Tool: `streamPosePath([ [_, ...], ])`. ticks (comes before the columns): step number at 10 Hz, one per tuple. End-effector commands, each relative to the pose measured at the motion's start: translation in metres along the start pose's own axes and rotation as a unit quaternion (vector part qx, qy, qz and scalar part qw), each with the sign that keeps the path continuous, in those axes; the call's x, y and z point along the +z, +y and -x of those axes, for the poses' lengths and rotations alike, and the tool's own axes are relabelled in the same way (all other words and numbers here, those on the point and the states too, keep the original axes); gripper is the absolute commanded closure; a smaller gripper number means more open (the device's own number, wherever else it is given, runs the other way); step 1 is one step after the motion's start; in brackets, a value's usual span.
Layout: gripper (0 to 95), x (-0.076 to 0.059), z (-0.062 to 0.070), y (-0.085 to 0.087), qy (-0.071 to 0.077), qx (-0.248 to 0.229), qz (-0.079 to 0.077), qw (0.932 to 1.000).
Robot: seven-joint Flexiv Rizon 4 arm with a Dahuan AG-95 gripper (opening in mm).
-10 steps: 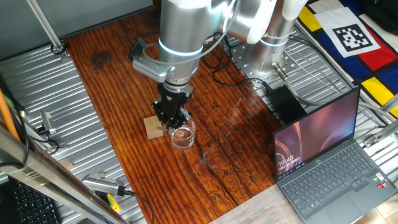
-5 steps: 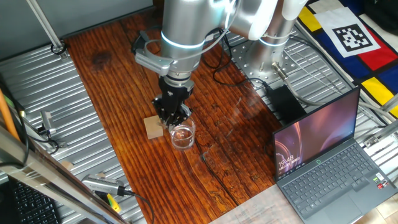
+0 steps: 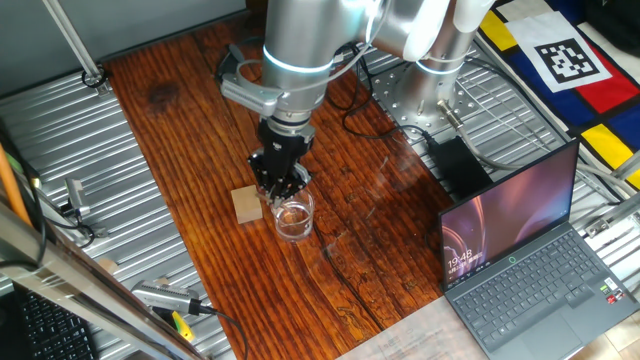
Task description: Stir the beaker with a glass rod
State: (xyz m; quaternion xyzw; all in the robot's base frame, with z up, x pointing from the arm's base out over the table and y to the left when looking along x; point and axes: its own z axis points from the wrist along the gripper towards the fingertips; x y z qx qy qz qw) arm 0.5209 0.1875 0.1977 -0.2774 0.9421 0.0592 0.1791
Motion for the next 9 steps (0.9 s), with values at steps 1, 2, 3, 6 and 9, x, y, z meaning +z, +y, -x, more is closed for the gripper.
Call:
streamPosePath([
  [1, 95.0, 0.000, 0.000, 0.000, -0.002, -0.002, -0.001, 1.0000],
  [2, 95.0, 0.000, 0.000, 0.000, -0.004, -0.001, -0.002, 1.0000],
  [3, 95.0, 0.001, 0.001, 0.000, -0.008, 0.000, 0.000, 1.0000],
  [6, 95.0, 0.007, 0.007, 0.002, -0.018, 0.007, -0.002, 0.9998],
  [9, 95.0, 0.008, 0.013, 0.006, -0.018, 0.015, -0.003, 0.9997],
])
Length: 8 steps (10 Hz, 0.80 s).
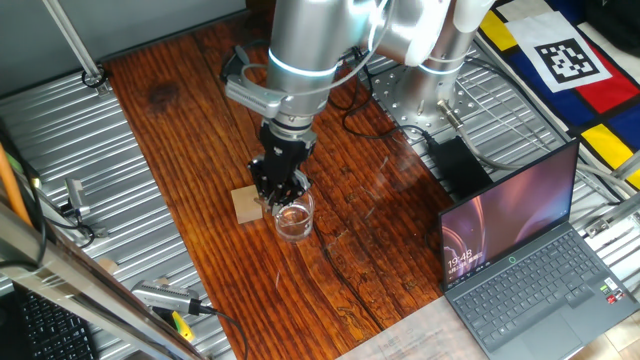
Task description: Stir the beaker with a glass rod
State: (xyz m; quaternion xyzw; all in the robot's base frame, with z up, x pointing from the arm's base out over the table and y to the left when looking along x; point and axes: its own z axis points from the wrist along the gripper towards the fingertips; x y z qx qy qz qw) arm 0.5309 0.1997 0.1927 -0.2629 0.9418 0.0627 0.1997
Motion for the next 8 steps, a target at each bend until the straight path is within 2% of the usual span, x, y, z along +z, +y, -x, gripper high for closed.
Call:
streamPosePath([
  [1, 95.0, -0.004, 0.001, 0.003, 0.005, 0.004, 0.001, 1.0000],
  [8, 95.0, -0.009, -0.008, 0.014, 0.006, 0.009, 0.002, 0.9999],
])
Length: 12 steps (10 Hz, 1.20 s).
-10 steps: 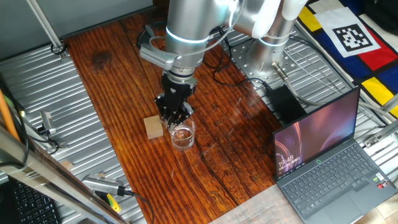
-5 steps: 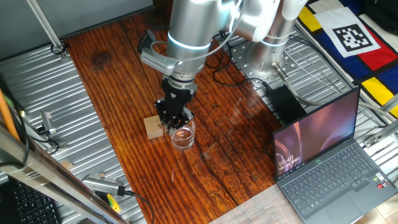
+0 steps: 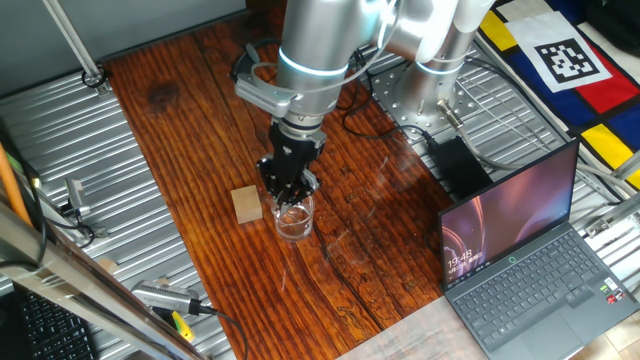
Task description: Stir the beaker with a glass rod
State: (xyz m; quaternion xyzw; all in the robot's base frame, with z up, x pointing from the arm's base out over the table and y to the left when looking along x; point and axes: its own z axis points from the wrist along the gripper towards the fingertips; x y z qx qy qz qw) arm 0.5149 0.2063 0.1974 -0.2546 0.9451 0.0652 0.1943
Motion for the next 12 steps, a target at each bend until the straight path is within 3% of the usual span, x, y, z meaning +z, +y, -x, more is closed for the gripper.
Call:
streamPosePath([
  [1, 95.0, -0.003, -0.002, -0.001, 0.002, -0.002, 0.000, 1.0000],
  [4, 95.0, -0.004, -0.002, -0.003, 0.002, -0.002, 0.000, 1.0000],
  [8, 95.0, -0.004, 0.009, -0.013, 0.000, -0.011, 0.001, 0.9999],
  [12, 95.0, -0.003, 0.010, -0.014, -0.019, -0.003, 0.003, 0.9998],
])
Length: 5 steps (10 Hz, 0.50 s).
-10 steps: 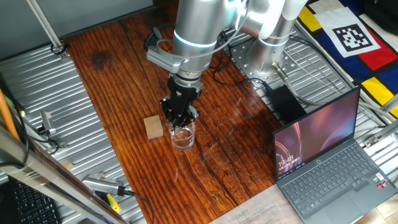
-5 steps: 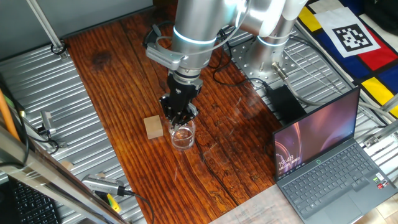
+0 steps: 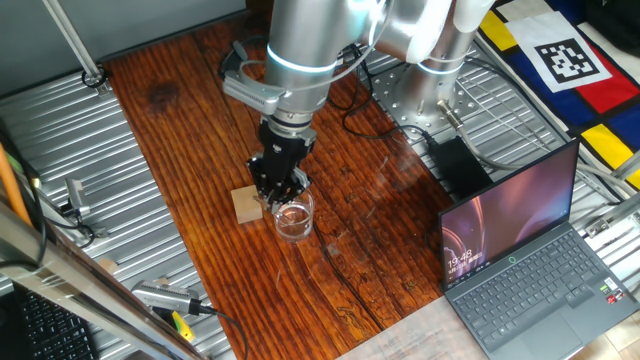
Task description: Stir the beaker with a glass rod
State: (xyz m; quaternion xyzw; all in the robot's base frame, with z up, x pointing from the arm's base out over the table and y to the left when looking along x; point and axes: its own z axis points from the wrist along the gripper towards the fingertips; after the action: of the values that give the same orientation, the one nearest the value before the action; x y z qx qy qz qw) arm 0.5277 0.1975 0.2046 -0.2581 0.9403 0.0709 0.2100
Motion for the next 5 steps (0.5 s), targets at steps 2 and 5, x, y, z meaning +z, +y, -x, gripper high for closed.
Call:
streamPosePath([
  [2, 95.0, 0.0013, 0.0003, 0.0001, -0.007, 0.003, 0.003, 1.0000],
  [5, 95.0, -0.0037, -0.0064, 0.0006, -0.005, -0.003, 0.008, 1.0000],
])
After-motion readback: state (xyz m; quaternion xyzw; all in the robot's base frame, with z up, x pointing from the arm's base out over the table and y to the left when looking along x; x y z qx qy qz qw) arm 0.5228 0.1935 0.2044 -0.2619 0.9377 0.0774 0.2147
